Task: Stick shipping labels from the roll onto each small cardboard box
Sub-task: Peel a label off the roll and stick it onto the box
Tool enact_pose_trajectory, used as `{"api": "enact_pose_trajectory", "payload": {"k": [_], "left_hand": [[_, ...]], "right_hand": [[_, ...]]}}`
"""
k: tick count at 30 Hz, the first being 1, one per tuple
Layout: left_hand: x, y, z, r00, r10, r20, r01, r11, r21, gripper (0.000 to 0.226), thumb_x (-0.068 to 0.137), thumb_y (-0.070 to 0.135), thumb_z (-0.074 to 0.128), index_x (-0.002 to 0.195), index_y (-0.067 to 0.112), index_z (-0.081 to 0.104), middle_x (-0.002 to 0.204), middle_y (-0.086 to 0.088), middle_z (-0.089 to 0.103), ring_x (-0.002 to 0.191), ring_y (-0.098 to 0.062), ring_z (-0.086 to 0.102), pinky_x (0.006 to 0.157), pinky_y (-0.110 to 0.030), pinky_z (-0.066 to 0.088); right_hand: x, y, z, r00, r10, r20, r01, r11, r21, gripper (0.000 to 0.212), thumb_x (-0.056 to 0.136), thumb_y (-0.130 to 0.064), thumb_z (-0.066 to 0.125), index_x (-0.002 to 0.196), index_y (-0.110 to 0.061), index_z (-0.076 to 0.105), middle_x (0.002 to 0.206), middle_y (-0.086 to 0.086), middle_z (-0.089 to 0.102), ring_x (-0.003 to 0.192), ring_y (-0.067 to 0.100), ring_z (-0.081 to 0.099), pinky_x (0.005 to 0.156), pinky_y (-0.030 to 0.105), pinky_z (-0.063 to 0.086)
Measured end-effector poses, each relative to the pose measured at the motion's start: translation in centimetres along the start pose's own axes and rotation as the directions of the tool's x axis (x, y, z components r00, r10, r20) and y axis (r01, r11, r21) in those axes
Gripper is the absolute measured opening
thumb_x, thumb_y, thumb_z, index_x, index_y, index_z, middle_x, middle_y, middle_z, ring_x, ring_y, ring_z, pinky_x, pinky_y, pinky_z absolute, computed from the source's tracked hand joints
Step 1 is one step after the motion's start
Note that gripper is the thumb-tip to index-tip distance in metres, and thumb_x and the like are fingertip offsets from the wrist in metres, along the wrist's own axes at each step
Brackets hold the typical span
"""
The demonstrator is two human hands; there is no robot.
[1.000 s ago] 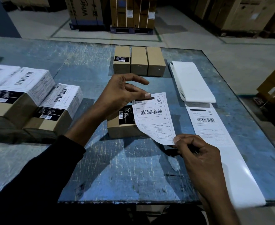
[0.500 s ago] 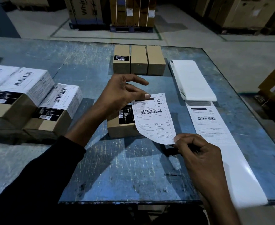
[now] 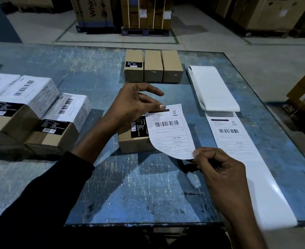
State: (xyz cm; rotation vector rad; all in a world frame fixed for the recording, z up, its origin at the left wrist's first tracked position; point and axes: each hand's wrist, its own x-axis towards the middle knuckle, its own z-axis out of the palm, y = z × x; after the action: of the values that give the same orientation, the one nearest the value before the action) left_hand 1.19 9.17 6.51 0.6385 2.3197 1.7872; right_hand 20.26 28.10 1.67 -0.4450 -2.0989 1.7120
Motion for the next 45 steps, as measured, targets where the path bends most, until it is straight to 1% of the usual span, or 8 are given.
{"api": "enact_pose_trajectory", "payload": {"k": [10, 21, 28, 33, 36, 39, 42, 45], "left_hand": [[0.2, -0.4, 0.0, 1.0, 0.001, 0.026, -0.003, 0.998, 0.061, 0.038, 0.085, 0.007, 0.088, 0.121, 0.006, 0.075, 0.094, -0.01, 0.083, 0.091, -0.023, 0.082, 0.089, -0.046, 0.066], [0.2, -0.4, 0.1, 0.999, -0.04, 0.019, 0.038, 0.994, 0.099, 0.038, 0.085, 0.01, 0.088, 0.121, 0.009, 0.076, 0.092, -0.008, 0.083, 0.09, -0.022, 0.082, 0.092, -0.052, 0.064], [0.3, -0.1, 0.2, 0.998, -0.025, -0.06, 0.038, 0.975, 0.217, 0.051, 0.081, 0.032, 0.093, 0.128, 0.026, 0.076, 0.126, 0.005, 0.075, 0.116, 0.0, 0.068, 0.094, -0.024, 0.056], [0.2, -0.5, 0.2, 0.979, -0.014, -0.203, 0.017, 1.0, 0.013, 0.035, 0.093, 0.027, 0.084, 0.126, 0.018, 0.076, 0.127, 0.0, 0.075, 0.097, -0.014, 0.079, 0.088, -0.039, 0.066], [0.2, -0.4, 0.2, 0.974, -0.015, -0.227, 0.009, 1.0, -0.027, 0.027, 0.099, 0.021, 0.077, 0.125, 0.013, 0.075, 0.12, 0.001, 0.076, 0.089, -0.017, 0.081, 0.086, -0.045, 0.067], [0.0, 0.0, 0.2, 0.965, -0.001, -0.262, -0.012, 0.999, -0.047, 0.022, 0.102, 0.016, 0.072, 0.123, 0.012, 0.074, 0.116, 0.001, 0.076, 0.086, -0.017, 0.081, 0.081, -0.04, 0.068], [0.0, 0.1, 0.1, 0.949, 0.004, -0.315, -0.021, 0.998, -0.051, 0.017, 0.102, 0.013, 0.072, 0.119, 0.011, 0.076, 0.111, 0.002, 0.076, 0.078, -0.013, 0.08, 0.067, -0.023, 0.063], [0.1, -0.1, 0.1, 0.945, 0.014, -0.326, -0.037, 0.997, -0.063, 0.015, 0.103, 0.014, 0.071, 0.116, 0.014, 0.076, 0.11, 0.0, 0.077, 0.078, -0.015, 0.081, 0.071, -0.024, 0.064]], "right_hand": [[0.0, 0.1, -0.1, 1.0, 0.002, 0.001, -0.002, 1.0, -0.019, 0.028, 0.092, -0.006, 0.078, 0.068, -0.019, 0.077, 0.087, -0.009, 0.079, 0.081, 0.004, 0.075, 0.075, 0.013, 0.055], [-0.3, -0.3, 0.1, 0.998, 0.039, -0.053, -0.043, 0.995, -0.088, 0.029, 0.09, -0.01, 0.077, 0.068, -0.029, 0.078, 0.087, -0.014, 0.079, 0.084, 0.003, 0.075, 0.085, 0.033, 0.06], [-0.9, -0.2, -0.2, 0.987, 0.039, -0.153, -0.051, 0.996, -0.074, 0.027, 0.091, -0.01, 0.075, 0.068, -0.025, 0.08, 0.09, -0.012, 0.081, 0.089, 0.01, 0.078, 0.093, 0.048, 0.062], [-0.8, -4.8, -1.8, 0.871, -0.312, -0.379, 0.261, 0.948, -0.181, 0.016, 0.096, -0.019, 0.071, 0.084, -0.026, 0.079, 0.089, -0.009, 0.079, 0.087, 0.012, 0.077, 0.079, 0.021, 0.059], [0.7, -8.0, -1.0, 0.867, -0.46, -0.189, 0.41, 0.876, -0.254, 0.01, 0.101, -0.028, 0.071, 0.098, -0.024, 0.08, 0.099, -0.014, 0.078, 0.093, 0.001, 0.073, 0.081, 0.013, 0.054], [1.8, -9.2, 2.3, 0.897, -0.352, 0.268, 0.426, 0.849, -0.313, 0.042, 0.101, -0.06, 0.053, 0.13, -0.038, 0.073, 0.134, -0.031, 0.066, 0.128, -0.014, 0.056, 0.106, 0.013, 0.045], [2.4, -9.1, 5.3, 0.79, -0.077, 0.608, 0.453, 0.742, -0.495, 0.072, 0.099, -0.079, 0.021, 0.165, -0.05, 0.023, 0.174, -0.025, 0.013, 0.158, -0.009, 0.009, 0.126, 0.029, 0.019], [2.8, -7.9, 7.2, 0.708, 0.055, 0.704, 0.53, 0.619, -0.58, 0.086, 0.1, -0.08, 0.01, 0.171, -0.032, 0.0, 0.176, -0.015, -0.014, 0.156, -0.008, -0.022, 0.133, 0.036, -0.008]]}}
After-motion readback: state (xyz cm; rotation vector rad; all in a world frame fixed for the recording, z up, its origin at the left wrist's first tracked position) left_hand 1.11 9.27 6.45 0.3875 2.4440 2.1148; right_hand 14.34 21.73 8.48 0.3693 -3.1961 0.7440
